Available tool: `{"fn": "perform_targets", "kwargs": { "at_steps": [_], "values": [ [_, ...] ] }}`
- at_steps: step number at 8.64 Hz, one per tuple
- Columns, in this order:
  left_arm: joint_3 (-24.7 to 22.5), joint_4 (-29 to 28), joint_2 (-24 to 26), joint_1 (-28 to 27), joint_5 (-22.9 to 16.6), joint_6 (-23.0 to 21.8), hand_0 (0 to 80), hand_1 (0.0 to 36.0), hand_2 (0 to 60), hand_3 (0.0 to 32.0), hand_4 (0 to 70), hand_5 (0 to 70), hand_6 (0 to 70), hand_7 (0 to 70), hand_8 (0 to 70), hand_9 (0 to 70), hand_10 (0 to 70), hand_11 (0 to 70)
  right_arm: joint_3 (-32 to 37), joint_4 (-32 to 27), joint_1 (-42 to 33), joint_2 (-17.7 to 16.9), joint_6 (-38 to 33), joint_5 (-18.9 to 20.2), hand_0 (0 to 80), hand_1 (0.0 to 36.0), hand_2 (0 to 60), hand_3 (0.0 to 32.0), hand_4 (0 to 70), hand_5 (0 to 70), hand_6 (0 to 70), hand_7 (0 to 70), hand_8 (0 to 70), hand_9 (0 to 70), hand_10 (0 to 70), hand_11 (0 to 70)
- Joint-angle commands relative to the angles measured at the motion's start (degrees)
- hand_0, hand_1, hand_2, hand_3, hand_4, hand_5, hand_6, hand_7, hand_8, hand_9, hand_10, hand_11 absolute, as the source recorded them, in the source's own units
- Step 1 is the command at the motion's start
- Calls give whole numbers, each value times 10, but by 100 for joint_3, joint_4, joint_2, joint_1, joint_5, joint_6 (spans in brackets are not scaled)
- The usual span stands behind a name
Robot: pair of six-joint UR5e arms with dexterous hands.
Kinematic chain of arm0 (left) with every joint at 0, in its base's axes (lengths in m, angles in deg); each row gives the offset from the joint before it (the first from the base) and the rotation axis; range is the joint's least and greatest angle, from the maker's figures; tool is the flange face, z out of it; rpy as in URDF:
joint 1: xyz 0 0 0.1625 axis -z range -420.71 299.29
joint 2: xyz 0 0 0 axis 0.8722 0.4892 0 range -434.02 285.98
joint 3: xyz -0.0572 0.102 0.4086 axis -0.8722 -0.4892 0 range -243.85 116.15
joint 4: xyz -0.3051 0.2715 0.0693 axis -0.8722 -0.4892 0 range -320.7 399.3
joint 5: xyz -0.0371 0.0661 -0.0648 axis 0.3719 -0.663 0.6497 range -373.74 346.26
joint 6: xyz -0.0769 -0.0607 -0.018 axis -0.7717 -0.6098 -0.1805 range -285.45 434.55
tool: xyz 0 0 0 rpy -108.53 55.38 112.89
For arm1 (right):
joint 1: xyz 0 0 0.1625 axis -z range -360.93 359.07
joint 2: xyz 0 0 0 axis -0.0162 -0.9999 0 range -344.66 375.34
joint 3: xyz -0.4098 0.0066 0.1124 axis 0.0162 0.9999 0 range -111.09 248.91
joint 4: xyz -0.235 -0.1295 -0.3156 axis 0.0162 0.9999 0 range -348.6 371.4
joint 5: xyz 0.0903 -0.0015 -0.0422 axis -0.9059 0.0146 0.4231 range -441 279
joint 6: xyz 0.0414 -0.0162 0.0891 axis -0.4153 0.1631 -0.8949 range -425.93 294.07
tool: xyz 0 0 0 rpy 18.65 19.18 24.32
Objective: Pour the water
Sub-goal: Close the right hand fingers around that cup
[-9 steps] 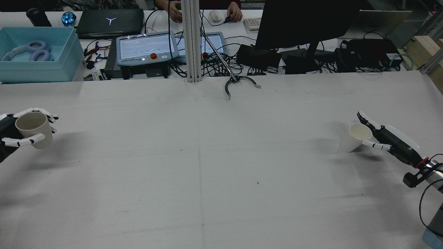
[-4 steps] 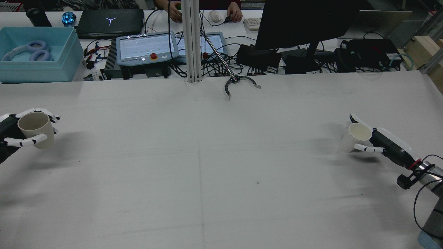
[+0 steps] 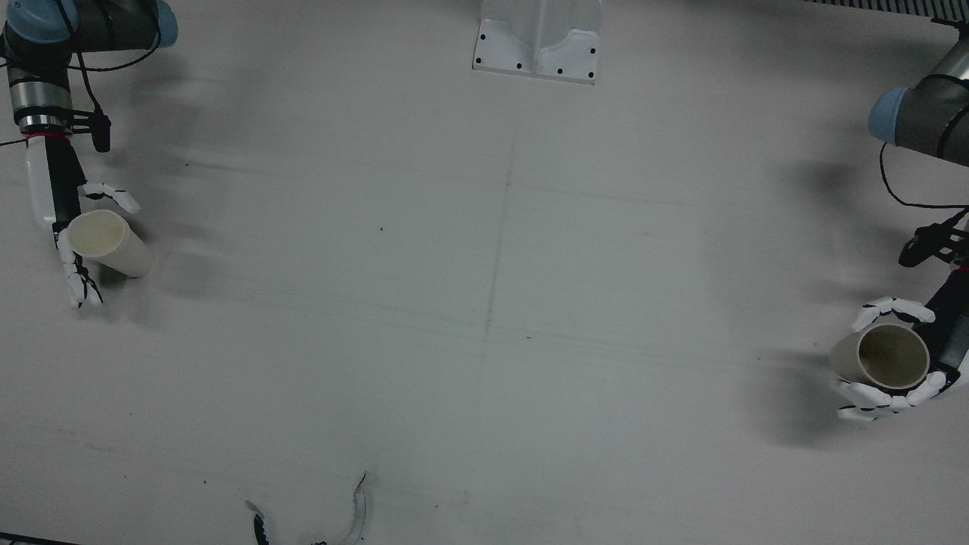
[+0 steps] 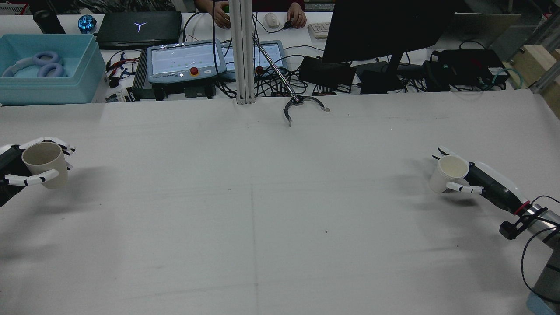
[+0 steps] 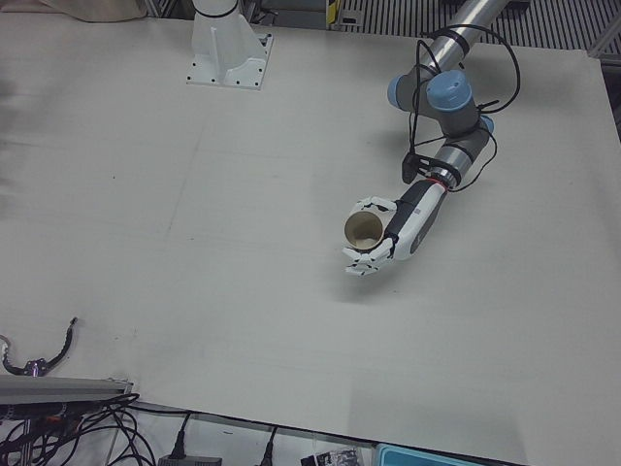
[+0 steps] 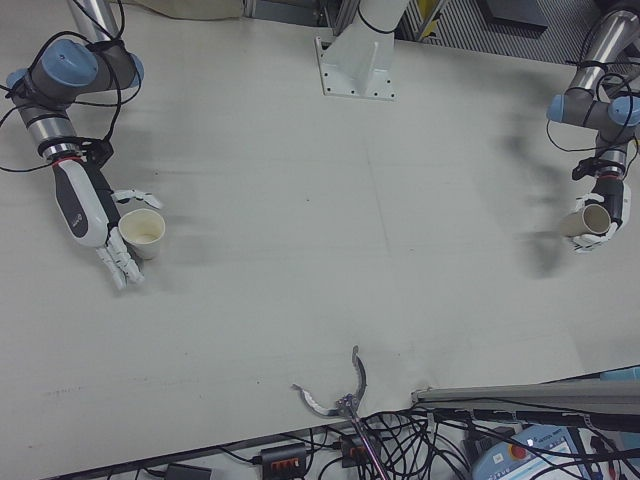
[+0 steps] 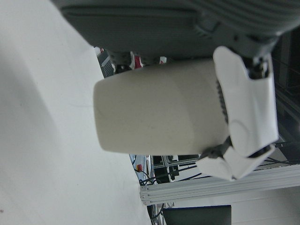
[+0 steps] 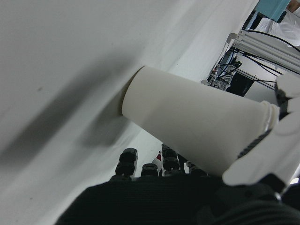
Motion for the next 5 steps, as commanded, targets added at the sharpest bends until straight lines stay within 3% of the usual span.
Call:
{"fn": "perform_targets", "kwargs": {
  "at_steps": [1, 3, 5],
  "values": [
    [-1, 0, -32, 10, 2, -6, 461, 266, 600, 0, 209, 349, 251, 401, 168, 266, 246, 372, -34, 9, 88, 1, 6, -10, 285, 109, 274, 0, 0, 87, 78, 140, 10, 46, 55, 88],
    [7, -9, -50, 1, 11, -6, 458, 260, 600, 0, 205, 335, 245, 393, 168, 265, 248, 374, -138, 61, 132, 1, 15, -10, 310, 110, 275, 0, 10, 113, 96, 167, 23, 64, 43, 71],
    [7, -9, -50, 10, 11, -6, 458, 259, 600, 0, 205, 335, 245, 390, 169, 266, 249, 375, -192, 88, 133, 1, 6, -10, 430, 154, 304, 0, 46, 249, 163, 268, 105, 178, 70, 113]
  ]
}}
